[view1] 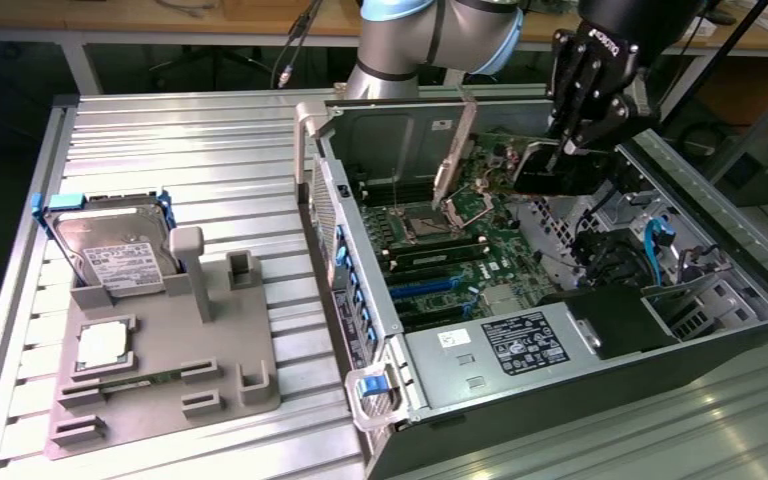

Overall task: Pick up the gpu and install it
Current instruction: 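Insert the gpu into the slot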

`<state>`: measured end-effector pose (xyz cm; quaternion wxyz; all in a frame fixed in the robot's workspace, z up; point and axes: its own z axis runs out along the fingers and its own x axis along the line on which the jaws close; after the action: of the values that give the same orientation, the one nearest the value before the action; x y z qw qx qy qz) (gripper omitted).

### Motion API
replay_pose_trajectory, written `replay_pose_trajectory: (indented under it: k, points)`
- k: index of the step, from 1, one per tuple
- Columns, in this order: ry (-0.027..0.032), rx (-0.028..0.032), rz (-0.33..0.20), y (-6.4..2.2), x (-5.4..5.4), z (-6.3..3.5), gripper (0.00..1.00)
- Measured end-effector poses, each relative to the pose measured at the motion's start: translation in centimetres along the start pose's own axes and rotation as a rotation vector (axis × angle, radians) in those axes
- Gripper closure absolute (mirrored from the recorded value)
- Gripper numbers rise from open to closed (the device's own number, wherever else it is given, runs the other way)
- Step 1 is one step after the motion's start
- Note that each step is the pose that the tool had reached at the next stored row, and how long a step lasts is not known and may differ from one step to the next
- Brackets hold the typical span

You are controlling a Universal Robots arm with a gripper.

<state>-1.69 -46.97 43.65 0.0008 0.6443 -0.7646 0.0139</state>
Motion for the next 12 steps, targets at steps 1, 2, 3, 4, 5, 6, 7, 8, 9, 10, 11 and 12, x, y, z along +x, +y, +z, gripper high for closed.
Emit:
replay_pose_trajectory:
  k: [1, 2, 3, 4, 5, 6, 7, 8, 9, 10, 11, 12]
  points:
    - [-0.0007, 0.0006, -0.032, 0.0, 0.0, 0.0, 0.73]
    - [-0.0014, 0.0014, -0.073, 0.0, 0.0, 0.0, 0.73]
    - [-0.0018, 0.0017, -0.091, 0.0, 0.0, 0.0, 0.73]
    - [-0.0023, 0.0021, -0.112, 0.0, 0.0, 0.0, 0.73]
    - [-0.0026, 0.0025, -0.13, 0.0, 0.0, 0.0, 0.73]
    - [-0.003, 0.0029, -0.151, 0.0, 0.0, 0.0, 0.73]
    - [-0.0036, 0.0034, -0.179, 0.0, 0.0, 0.0, 0.73]
    - [-0.0038, 0.0035, -0.195, 0.0, 0.0, 0.0, 0.73]
    - [-0.0036, 0.0035, -0.197, 0.0, 0.0, 0.01, 0.73]
    - [-0.0036, 0.0035, -0.197, 0.0, 0.0, 0.1, 0.73]
    - [-0.0034, 0.0035, -0.197, 0.0, -0.01, 0.21, 0.73]
    - [-0.0035, 0.0035, -0.196, 0.01, -0.02, 0.34, 0.73]
